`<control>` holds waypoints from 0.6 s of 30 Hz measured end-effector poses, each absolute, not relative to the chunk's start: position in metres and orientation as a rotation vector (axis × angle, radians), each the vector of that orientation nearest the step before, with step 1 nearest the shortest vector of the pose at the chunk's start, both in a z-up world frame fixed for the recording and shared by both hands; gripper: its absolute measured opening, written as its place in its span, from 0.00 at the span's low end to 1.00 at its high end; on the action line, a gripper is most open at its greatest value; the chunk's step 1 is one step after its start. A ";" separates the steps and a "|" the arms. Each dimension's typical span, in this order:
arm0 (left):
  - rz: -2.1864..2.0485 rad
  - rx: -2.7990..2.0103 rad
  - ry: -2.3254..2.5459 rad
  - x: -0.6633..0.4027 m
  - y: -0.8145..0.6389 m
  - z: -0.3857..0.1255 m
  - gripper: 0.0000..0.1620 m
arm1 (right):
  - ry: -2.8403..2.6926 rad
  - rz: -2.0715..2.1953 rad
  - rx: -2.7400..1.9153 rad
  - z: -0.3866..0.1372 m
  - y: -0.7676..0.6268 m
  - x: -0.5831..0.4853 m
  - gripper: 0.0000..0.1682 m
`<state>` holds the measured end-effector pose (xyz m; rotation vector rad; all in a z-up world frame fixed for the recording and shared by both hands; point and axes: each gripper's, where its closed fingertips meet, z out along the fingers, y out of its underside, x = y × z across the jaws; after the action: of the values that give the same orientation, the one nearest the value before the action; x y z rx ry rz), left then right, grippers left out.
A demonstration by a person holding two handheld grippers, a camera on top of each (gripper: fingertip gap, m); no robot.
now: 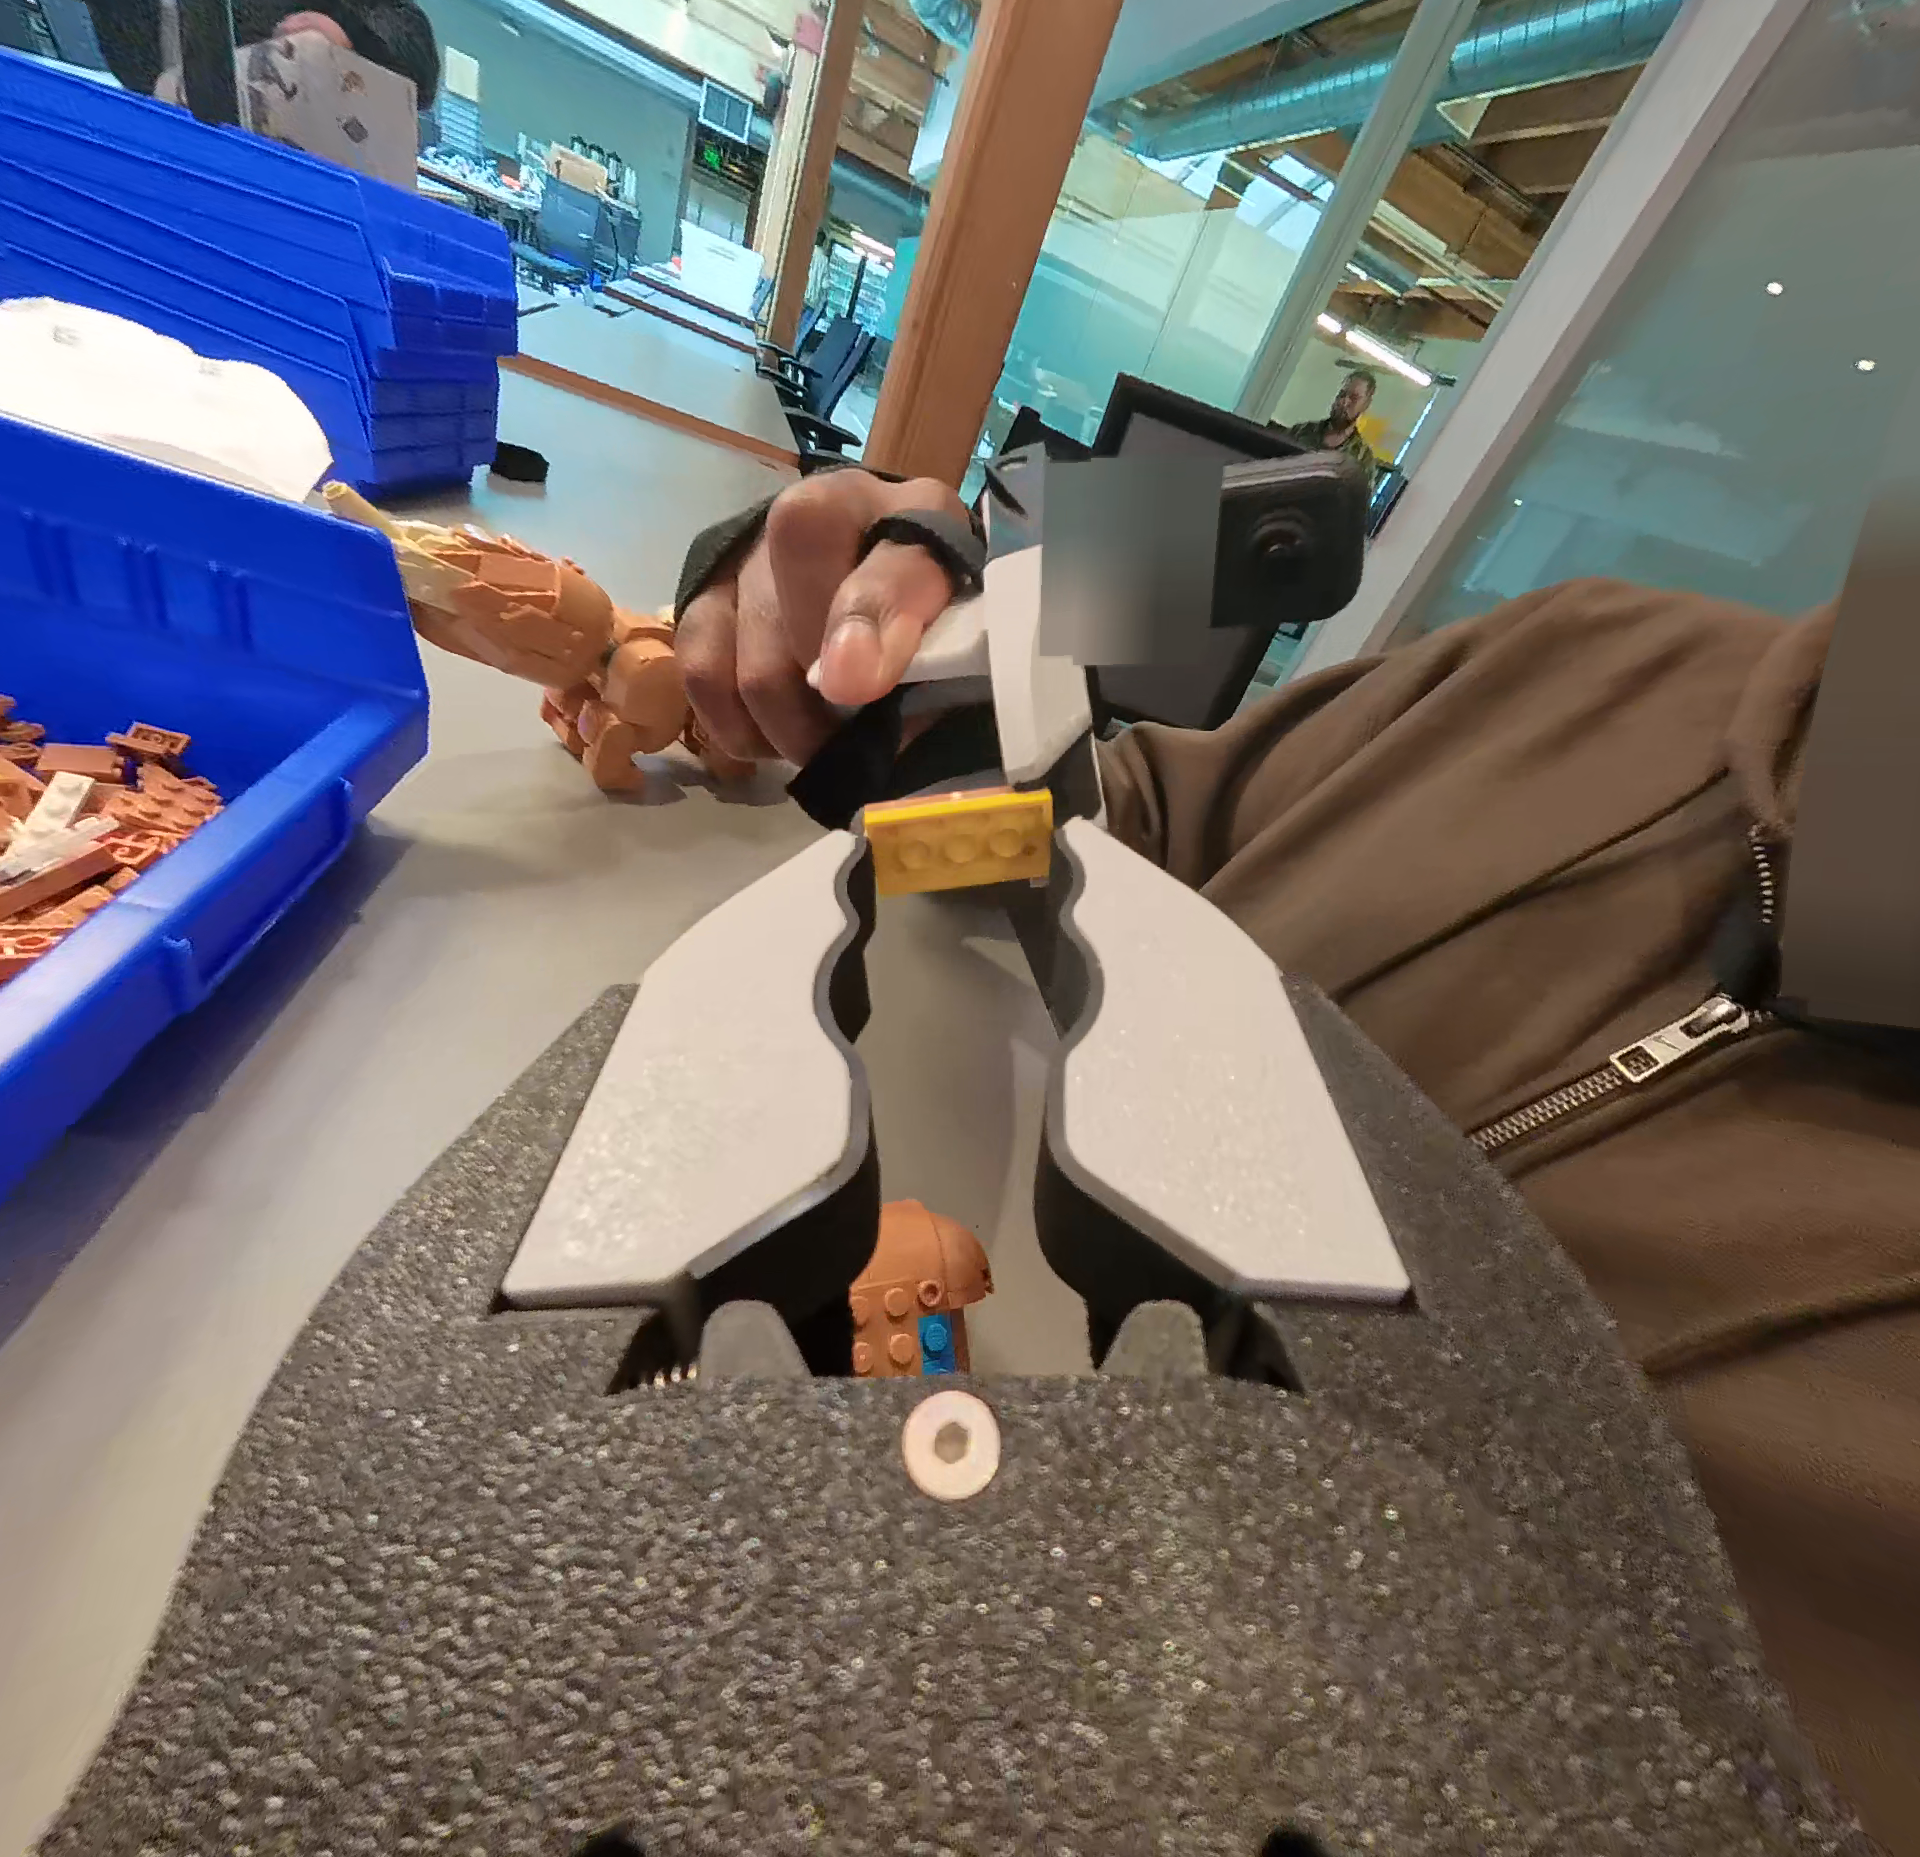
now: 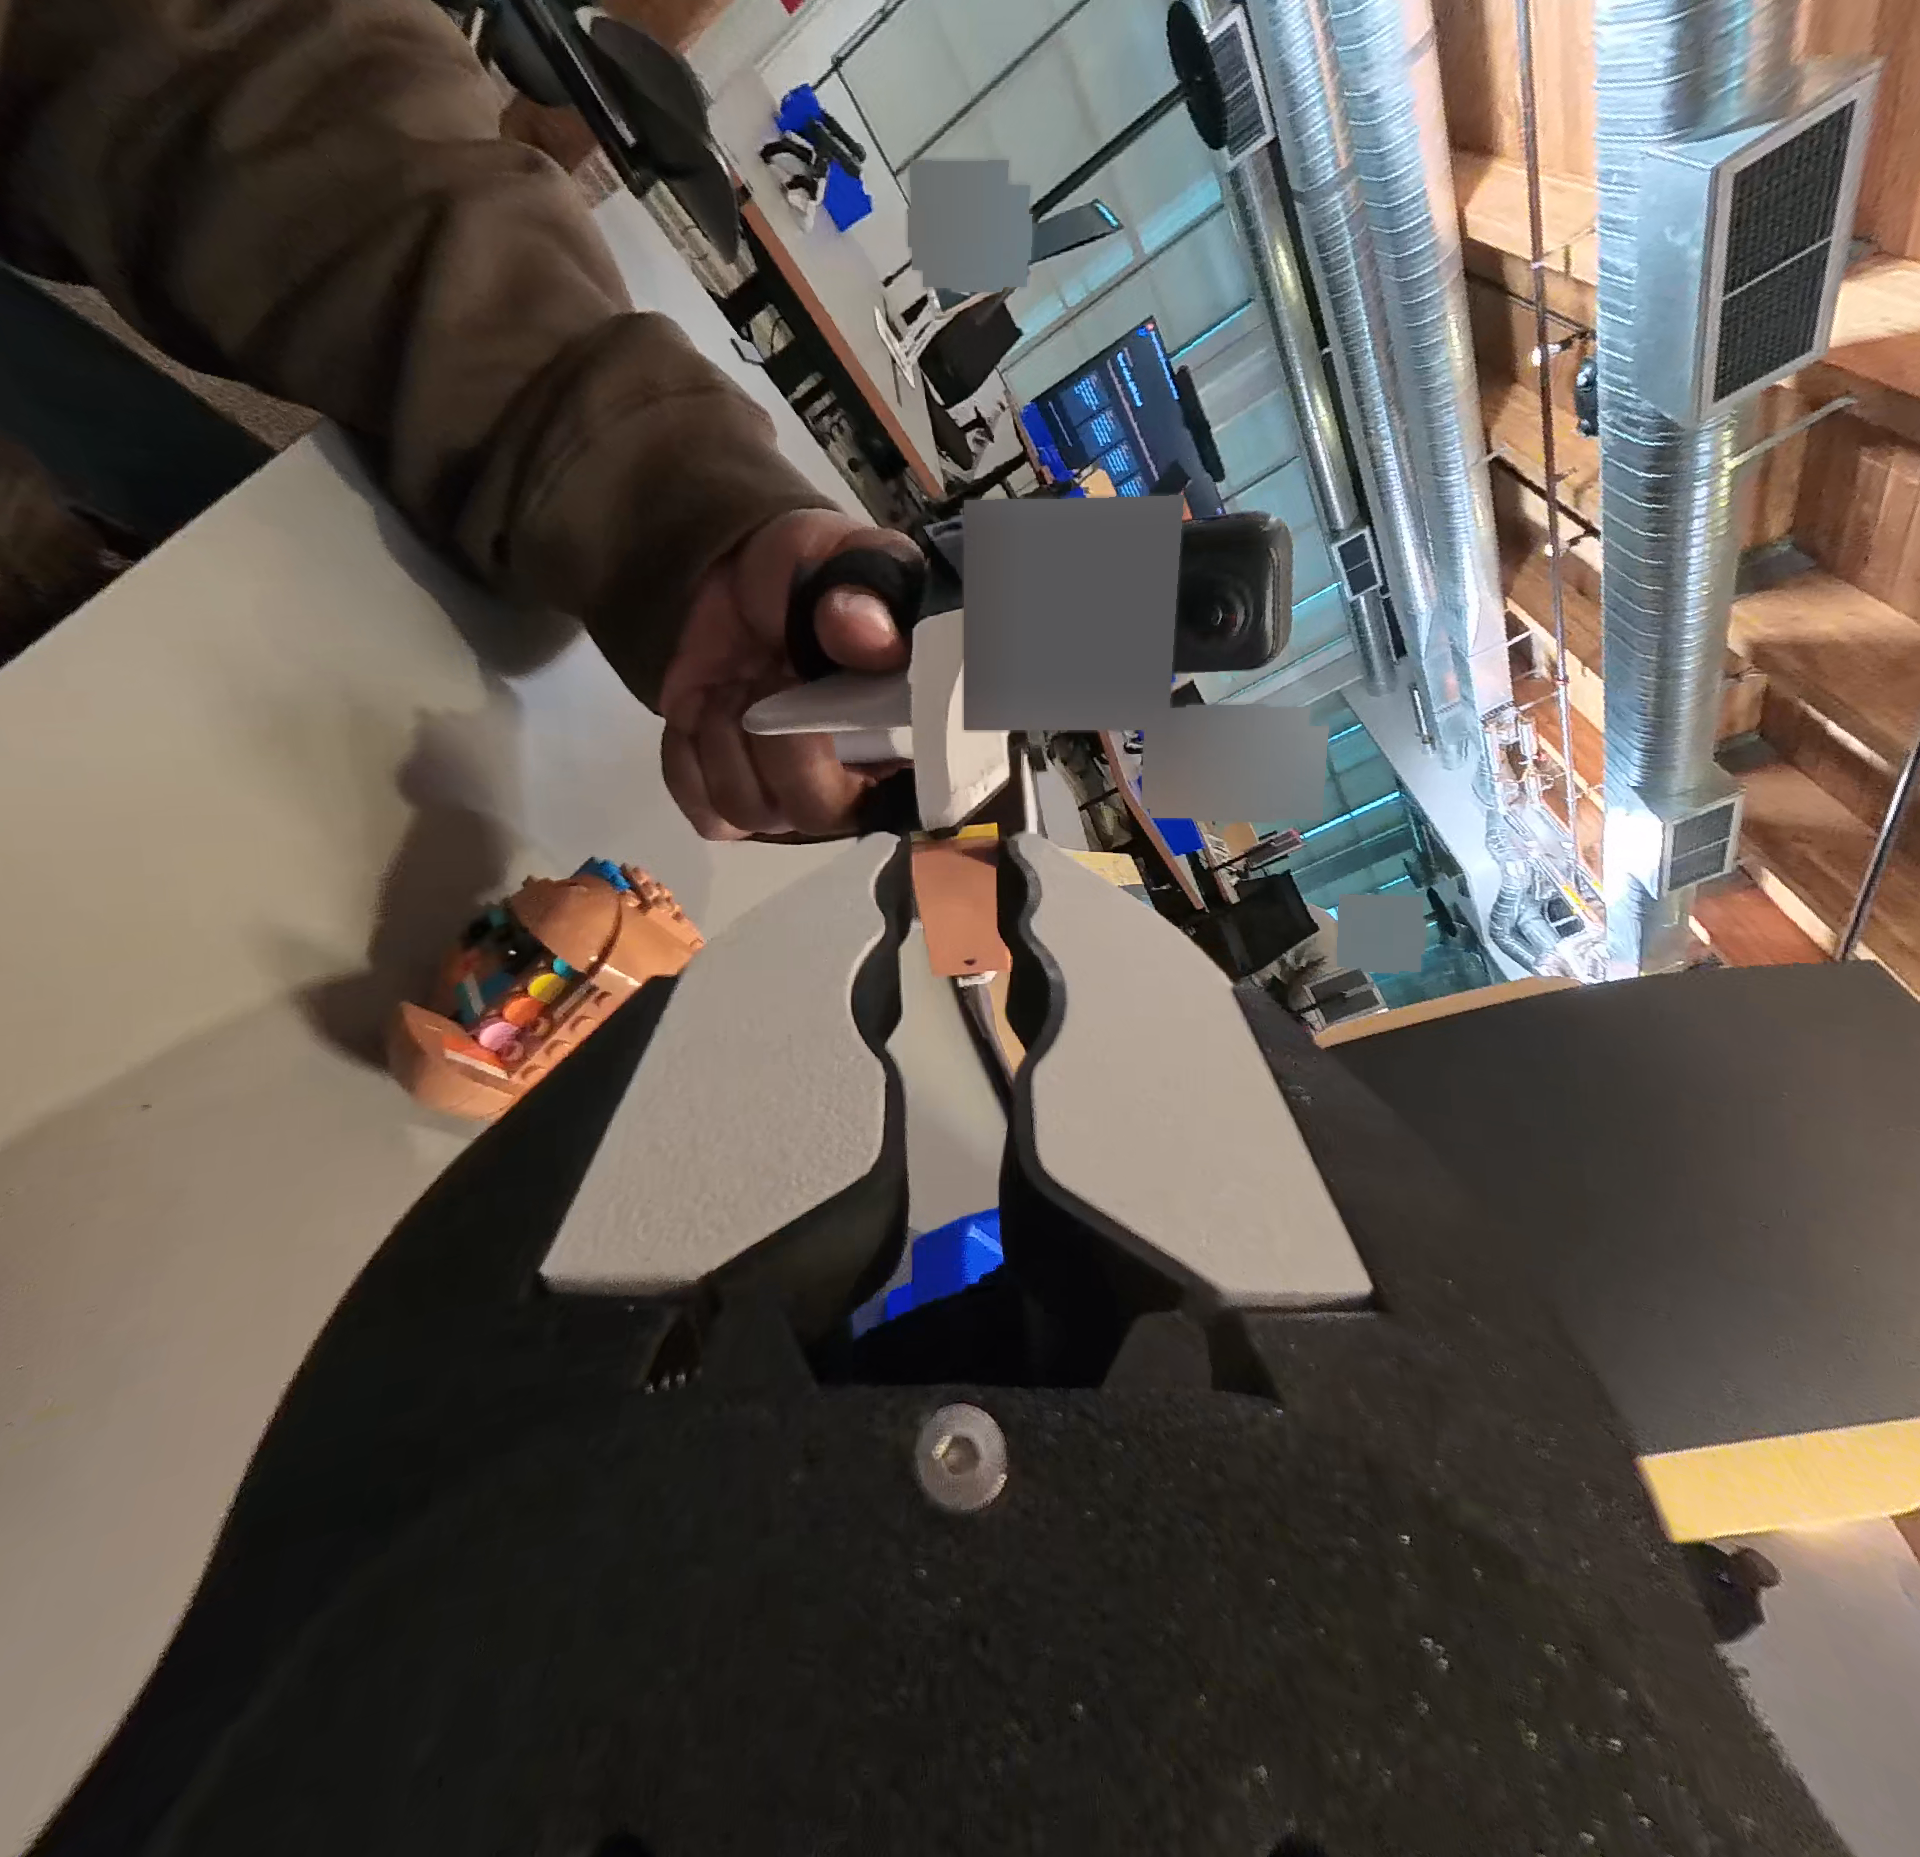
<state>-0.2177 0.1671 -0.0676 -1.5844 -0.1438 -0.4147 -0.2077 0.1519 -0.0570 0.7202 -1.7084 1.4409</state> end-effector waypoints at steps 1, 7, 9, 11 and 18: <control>-0.407 -1.588 -0.135 -0.217 0.167 -0.067 0.20 | -1.709 1.448 0.722 -0.056 0.152 -0.207 0.09; -0.218 -1.553 -0.143 -0.231 0.159 -0.056 0.07 | -1.620 1.477 0.592 -0.038 0.157 -0.218 0.09; -0.181 -1.437 -0.144 -0.238 0.141 -0.034 0.00 | -1.582 1.512 0.483 -0.022 0.172 -0.232 0.08; -0.083 -1.388 -0.156 -0.247 0.129 -0.021 0.00 | -1.564 1.576 0.461 -0.014 0.183 -0.233 0.08; 0.325 -1.570 0.031 -0.243 0.152 -0.044 0.20 | -1.747 1.582 0.510 -0.041 0.162 -0.228 0.09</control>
<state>-0.2427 0.1520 -0.0438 -1.5705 0.0310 0.3248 -0.2282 0.1622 -0.0414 0.5099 -1.7466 1.5821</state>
